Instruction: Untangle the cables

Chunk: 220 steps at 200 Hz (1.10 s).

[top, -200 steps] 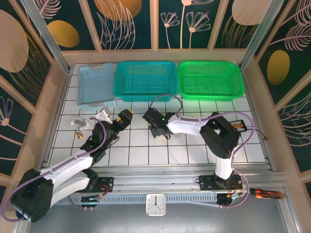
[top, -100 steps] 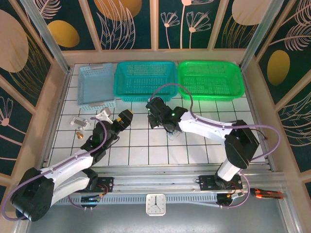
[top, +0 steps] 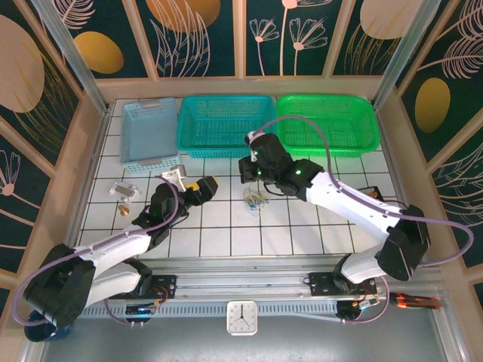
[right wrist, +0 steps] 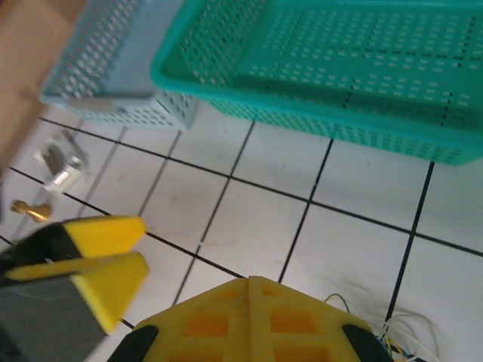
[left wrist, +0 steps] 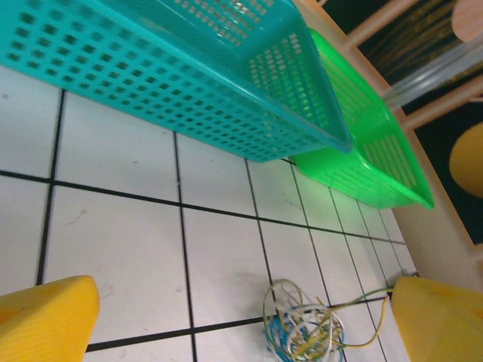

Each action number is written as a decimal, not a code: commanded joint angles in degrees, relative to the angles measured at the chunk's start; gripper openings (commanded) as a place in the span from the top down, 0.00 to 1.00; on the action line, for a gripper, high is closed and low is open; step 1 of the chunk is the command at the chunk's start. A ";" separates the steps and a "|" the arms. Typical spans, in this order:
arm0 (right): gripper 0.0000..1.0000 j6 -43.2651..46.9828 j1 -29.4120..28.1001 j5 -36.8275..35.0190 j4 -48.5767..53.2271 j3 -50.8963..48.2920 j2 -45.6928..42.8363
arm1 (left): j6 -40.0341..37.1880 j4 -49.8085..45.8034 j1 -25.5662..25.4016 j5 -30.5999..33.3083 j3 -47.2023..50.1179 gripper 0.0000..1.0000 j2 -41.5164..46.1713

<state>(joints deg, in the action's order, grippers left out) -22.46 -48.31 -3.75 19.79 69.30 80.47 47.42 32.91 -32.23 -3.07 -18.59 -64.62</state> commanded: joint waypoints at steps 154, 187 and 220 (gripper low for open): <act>1.00 -6.22 4.29 10.11 -9.87 -1.80 -3.65 | -16.24 12.17 -6.85 -6.77 -13.15 0.01 -21.99; 1.00 -6.79 4.16 11.08 -10.43 -1.71 -3.83 | -17.09 13.15 -7.26 -6.77 -15.99 0.01 -25.87; 1.00 -7.39 3.60 11.90 -10.65 -0.89 -4.33 | -17.18 14.14 -7.52 -6.17 -19.38 0.06 -30.20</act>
<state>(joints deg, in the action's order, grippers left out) -28.91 -44.25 6.61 11.73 68.10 77.73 31.57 43.59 -39.27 -9.85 -35.05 -91.96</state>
